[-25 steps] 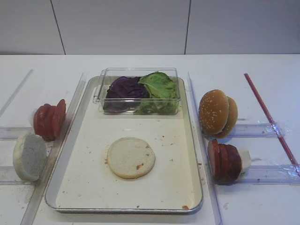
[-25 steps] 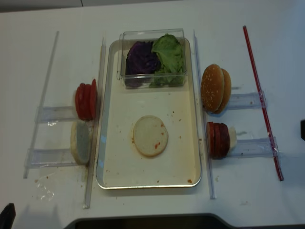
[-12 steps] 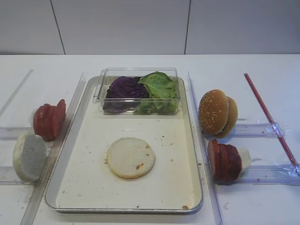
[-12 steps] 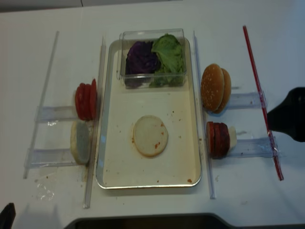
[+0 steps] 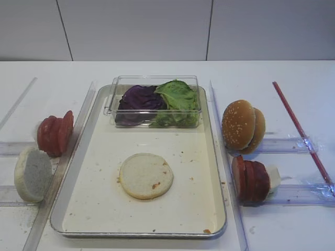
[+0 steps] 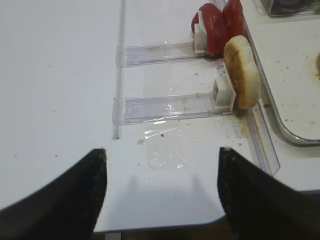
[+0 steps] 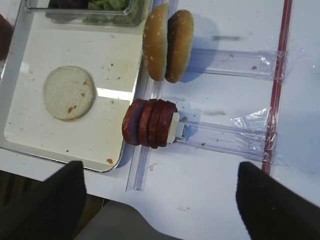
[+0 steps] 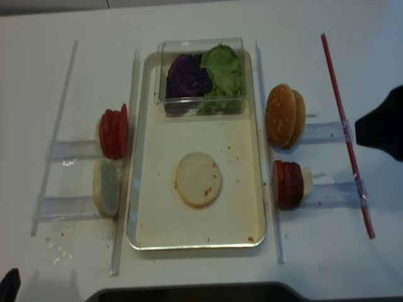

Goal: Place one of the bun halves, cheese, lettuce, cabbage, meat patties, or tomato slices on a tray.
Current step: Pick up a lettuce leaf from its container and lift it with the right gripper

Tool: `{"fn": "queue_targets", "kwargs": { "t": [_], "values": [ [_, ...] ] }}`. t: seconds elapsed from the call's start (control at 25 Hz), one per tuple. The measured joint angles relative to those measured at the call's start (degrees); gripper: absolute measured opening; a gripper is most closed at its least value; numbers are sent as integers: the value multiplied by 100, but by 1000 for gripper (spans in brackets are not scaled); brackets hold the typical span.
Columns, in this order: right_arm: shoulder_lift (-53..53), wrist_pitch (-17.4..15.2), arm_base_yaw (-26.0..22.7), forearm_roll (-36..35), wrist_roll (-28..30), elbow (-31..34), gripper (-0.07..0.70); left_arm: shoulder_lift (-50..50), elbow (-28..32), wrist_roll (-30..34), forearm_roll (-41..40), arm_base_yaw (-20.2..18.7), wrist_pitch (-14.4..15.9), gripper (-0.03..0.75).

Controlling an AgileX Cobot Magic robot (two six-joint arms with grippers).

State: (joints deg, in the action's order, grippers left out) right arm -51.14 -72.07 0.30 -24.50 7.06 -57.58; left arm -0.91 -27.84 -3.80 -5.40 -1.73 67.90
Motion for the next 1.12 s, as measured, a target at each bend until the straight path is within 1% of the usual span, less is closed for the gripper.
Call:
{"fn": "queue_targets", "kwargs": {
  "t": [0.24, 0.64, 1.12],
  "values": [
    [-192, 0, 0, -57, 0, -402, 615, 0, 0, 0, 0, 0, 0, 437],
    [-1005, 0, 0, -83, 78, -1206, 615, 0, 0, 0, 0, 0, 0, 437],
    [-1770, 0, 22, -83, 131, -1856, 615, 0, 0, 0, 0, 0, 0, 437]
  ]
}}
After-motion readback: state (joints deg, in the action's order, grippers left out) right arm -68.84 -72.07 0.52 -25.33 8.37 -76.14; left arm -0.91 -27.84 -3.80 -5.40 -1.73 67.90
